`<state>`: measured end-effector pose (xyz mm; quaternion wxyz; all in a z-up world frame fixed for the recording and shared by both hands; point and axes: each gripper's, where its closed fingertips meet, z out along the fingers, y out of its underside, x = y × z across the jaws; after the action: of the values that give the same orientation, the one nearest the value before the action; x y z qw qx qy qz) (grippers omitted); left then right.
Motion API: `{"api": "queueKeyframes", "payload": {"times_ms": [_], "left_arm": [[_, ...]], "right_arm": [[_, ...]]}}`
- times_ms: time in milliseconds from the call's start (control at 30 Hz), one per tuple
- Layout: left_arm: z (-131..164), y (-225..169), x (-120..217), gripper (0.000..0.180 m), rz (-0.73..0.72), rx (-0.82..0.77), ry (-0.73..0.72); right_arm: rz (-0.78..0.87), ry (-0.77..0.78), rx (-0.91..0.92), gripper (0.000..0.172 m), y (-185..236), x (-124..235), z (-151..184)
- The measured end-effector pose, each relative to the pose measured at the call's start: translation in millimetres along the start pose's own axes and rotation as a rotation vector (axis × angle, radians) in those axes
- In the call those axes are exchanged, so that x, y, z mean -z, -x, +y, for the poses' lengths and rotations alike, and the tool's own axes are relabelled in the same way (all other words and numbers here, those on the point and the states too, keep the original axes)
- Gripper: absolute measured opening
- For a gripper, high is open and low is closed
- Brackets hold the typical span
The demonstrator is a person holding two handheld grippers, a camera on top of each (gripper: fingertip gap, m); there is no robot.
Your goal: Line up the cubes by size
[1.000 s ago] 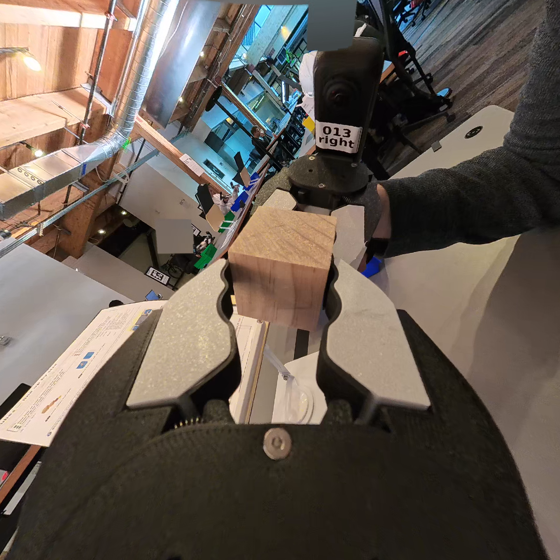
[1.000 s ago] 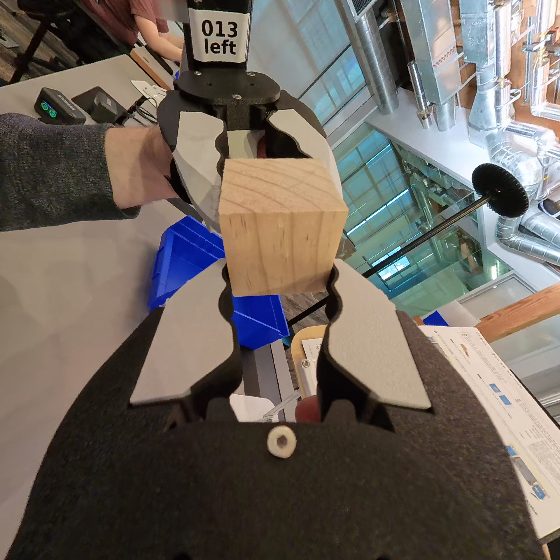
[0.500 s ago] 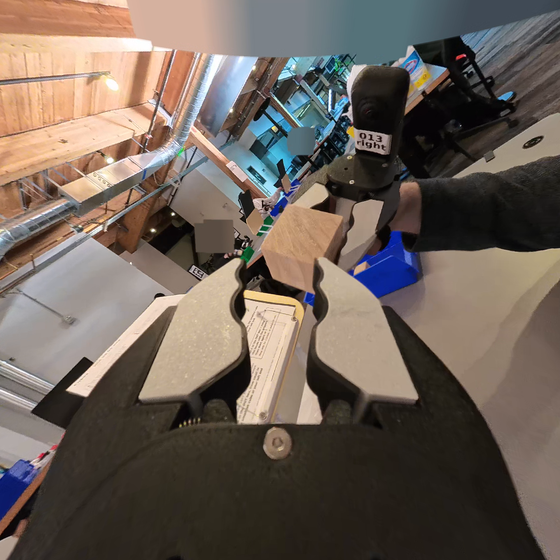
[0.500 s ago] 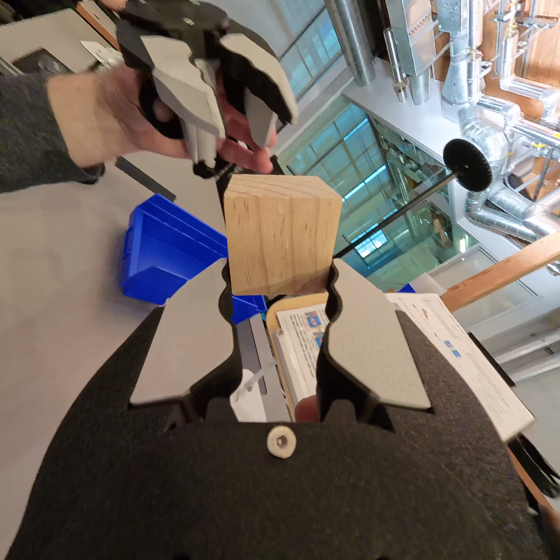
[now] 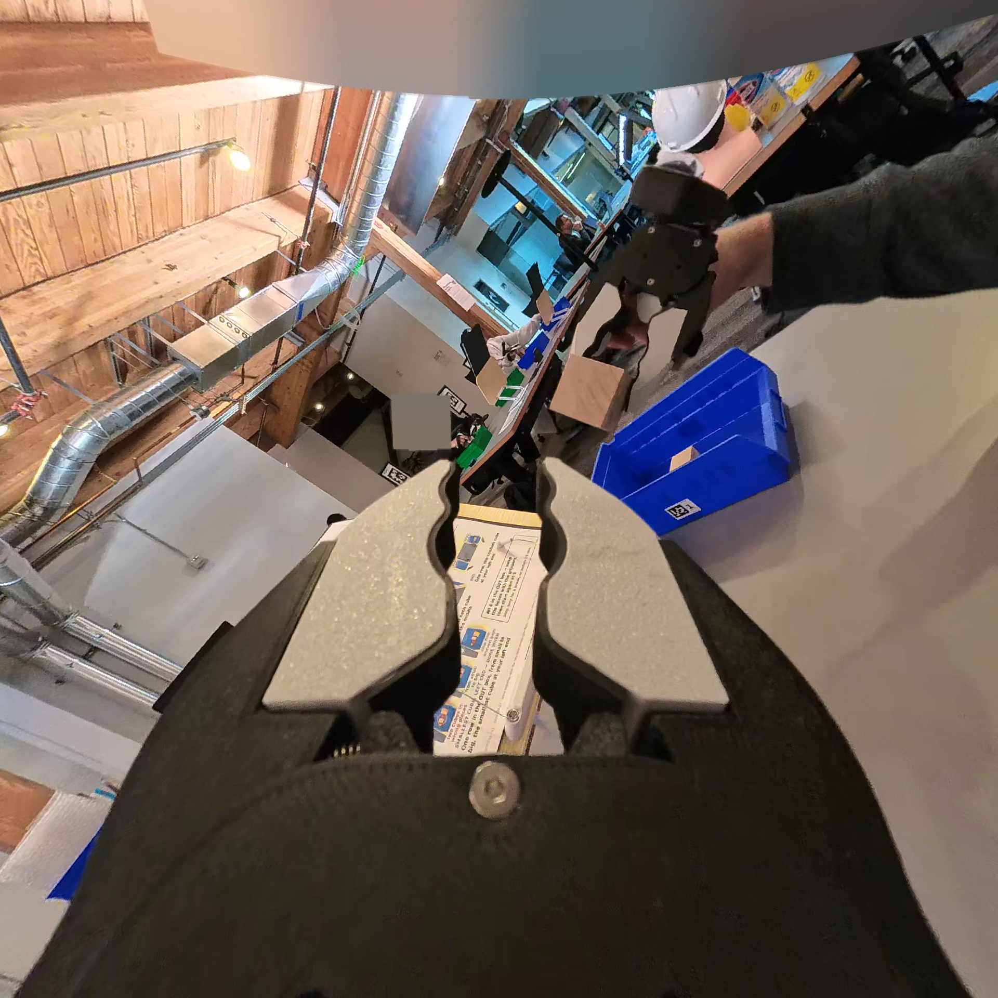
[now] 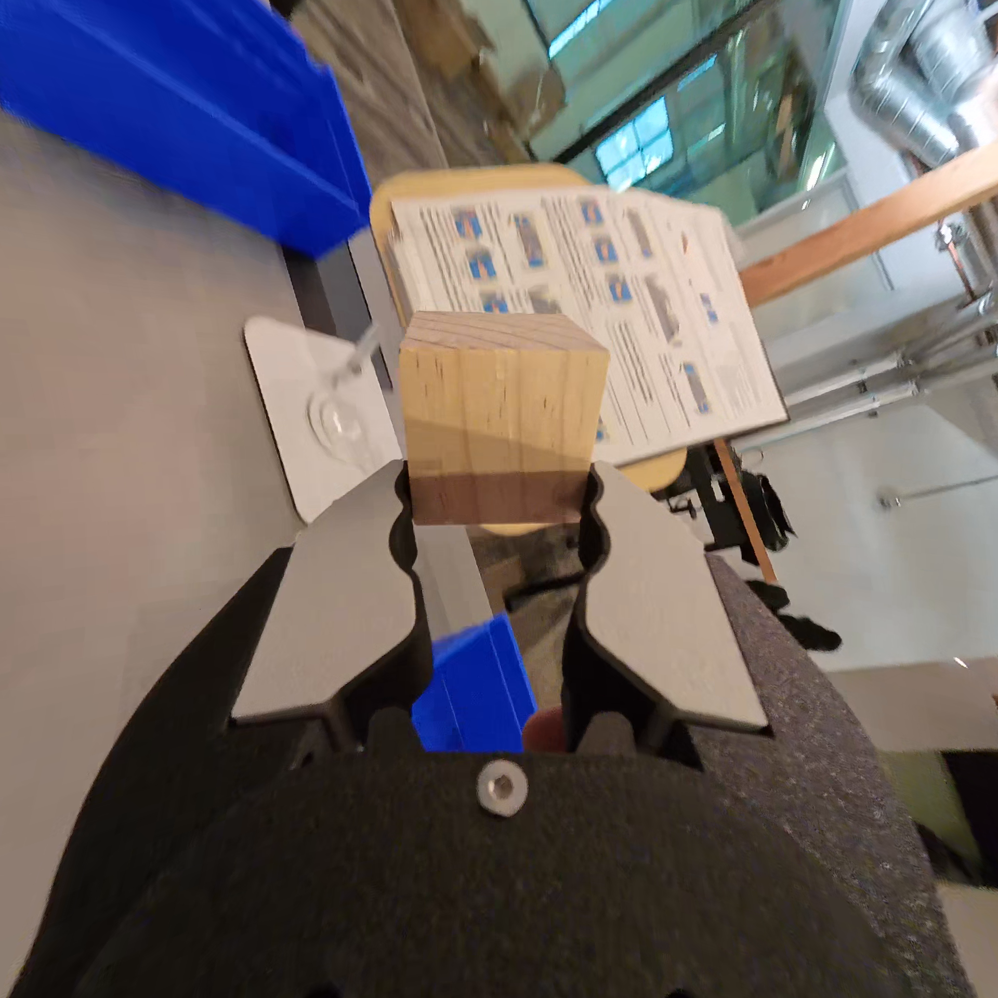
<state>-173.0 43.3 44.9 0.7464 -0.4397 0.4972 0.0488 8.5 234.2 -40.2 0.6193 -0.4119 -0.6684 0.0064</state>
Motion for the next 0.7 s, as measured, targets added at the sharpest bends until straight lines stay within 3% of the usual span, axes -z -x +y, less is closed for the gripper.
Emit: {"api": "queueKeyframes", "payload": {"times_ms": [333,700], "left_arm": [[7.6,-3.3,-8.3,0.024,0.009,-0.009,0.038],[10.9,-11.6,-18.9,0.024,0.039,-0.014,0.057]], "right_arm": [[-0.095,0.417,0.078,0.059,-29.6,47.6,137.8],[-0.429,0.833,0.159,0.059,-4.2,61.3,273.7]]}}
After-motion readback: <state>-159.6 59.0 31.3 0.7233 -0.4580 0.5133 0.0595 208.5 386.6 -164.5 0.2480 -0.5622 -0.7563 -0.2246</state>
